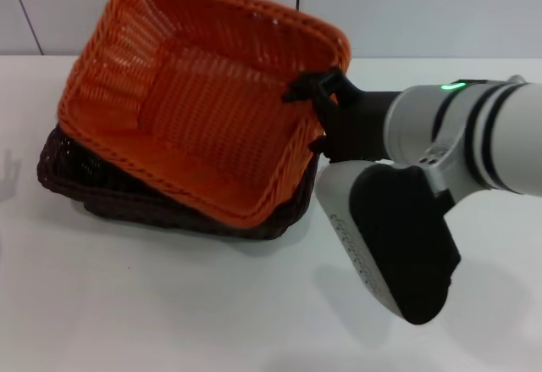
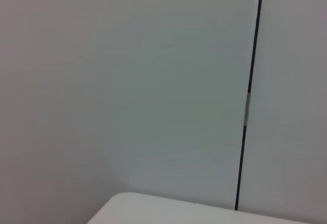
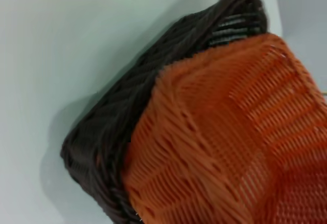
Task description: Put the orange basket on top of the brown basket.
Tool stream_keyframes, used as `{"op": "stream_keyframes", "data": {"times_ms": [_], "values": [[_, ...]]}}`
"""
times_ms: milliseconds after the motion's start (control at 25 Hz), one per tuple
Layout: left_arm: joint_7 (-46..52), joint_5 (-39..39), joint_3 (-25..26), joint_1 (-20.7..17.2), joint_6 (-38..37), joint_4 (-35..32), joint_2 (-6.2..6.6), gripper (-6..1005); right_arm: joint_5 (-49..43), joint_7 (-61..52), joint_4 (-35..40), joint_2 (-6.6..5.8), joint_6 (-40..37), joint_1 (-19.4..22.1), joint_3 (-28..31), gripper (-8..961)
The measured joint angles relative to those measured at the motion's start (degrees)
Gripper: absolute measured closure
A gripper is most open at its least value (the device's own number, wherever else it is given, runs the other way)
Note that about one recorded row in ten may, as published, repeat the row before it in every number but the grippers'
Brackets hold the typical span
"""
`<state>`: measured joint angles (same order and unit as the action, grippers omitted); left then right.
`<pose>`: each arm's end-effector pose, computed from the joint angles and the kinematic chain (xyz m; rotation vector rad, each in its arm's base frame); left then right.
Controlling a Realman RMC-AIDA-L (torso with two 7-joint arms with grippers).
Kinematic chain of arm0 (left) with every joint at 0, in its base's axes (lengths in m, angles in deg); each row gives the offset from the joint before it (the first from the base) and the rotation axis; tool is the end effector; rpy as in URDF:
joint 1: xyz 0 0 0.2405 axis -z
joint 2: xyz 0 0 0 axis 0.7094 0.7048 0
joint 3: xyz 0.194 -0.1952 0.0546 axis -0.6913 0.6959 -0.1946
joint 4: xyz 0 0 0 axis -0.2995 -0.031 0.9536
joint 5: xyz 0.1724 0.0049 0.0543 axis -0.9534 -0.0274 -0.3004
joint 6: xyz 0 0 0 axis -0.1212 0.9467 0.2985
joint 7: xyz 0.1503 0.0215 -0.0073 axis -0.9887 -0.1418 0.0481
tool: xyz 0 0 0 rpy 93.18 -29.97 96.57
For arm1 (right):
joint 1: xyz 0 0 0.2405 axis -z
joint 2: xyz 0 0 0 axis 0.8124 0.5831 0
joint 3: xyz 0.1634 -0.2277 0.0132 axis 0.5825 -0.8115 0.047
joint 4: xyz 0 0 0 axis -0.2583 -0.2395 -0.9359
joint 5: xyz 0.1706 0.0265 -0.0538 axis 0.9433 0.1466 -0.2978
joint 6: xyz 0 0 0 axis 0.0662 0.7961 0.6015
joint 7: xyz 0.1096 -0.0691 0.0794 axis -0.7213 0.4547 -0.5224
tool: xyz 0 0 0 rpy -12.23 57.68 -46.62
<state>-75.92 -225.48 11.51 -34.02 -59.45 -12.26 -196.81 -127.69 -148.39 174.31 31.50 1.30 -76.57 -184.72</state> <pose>-0.3906 0.3181 0.0435 -1.3030 -0.8050 -0.4818 0.1035 0.3045 -0.0429 -2.1609 -1.2562 -0.5979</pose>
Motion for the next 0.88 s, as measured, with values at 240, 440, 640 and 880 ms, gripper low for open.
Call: {"op": "stream_keyframes", "data": {"times_ms": [240,440,640,880], "values": [[-0.07,0.0,0.06,2.17,0.0,-2.63,0.21,215,-0.01,-1.48,4.53,0.32,1.62,4.81,-0.68,253],[-0.41,0.02,0.12,3.3,0.0,-3.9,0.24,215,0.02,-11.27,5.28,0.74,13.6,7.34,-0.13,182],[-0.28,0.2,0.26,3.54,-0.9,-4.32,0.25,215,0.32,-43.25,-3.68,0.77,39.9,9.68,10.61,171],[-0.24,0.27,1.54,2.93,-3.95,-4.4,0.19,215,16.18,-63.26,-26.33,0.61,69.7,15.09,21.71,171]]}}
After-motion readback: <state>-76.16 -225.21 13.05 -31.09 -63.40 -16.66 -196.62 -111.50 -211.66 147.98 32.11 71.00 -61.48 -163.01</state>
